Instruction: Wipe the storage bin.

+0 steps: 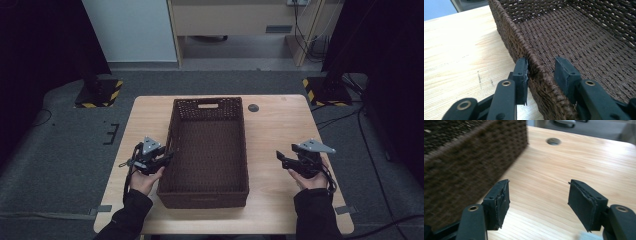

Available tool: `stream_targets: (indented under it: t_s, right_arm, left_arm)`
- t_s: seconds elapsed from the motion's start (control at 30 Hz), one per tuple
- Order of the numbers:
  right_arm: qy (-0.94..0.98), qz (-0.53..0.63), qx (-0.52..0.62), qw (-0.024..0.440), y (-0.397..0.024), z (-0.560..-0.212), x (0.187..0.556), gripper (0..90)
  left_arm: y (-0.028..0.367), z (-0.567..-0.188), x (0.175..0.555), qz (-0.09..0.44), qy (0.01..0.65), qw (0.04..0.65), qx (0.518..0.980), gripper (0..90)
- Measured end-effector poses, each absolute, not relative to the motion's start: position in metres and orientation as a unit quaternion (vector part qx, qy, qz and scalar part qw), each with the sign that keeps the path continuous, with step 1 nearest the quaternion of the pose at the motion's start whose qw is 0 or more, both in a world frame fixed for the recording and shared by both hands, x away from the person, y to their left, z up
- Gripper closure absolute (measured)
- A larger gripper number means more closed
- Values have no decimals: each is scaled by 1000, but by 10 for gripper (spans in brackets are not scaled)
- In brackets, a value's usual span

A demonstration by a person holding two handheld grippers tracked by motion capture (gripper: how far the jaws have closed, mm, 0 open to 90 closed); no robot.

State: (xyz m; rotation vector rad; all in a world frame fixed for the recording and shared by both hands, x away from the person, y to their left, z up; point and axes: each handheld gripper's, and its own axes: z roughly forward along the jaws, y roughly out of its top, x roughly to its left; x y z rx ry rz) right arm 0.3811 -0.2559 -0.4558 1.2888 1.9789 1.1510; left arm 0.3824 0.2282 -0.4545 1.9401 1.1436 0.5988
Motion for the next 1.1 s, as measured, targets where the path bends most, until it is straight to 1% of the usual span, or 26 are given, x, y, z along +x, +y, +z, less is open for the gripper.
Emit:
stream_targets:
  t_s: [0.2,0.37,0.57,0.7,0.87,1.1]
  right_arm:
    - [718,392,499,286,-282,-463,371,357]
    - [712,375,515,293,-300,-471,361,375]
    - [707,361,536,288,-316,-485,351,388]
    - [714,344,547,271,-321,-496,348,401]
    - [723,331,551,254,-325,-503,349,477]
    - [740,310,556,219,-327,-511,352,633]
  left_arm:
    - [228,-455,383,235,451,394,765,624]
    - [229,-455,383,234,451,394,766,623]
    - [229,-455,383,233,452,397,764,621]
    - [229,-455,383,232,452,397,764,621]
    - [229,-455,383,231,453,398,763,621]
    - [230,-455,385,228,452,395,766,622]
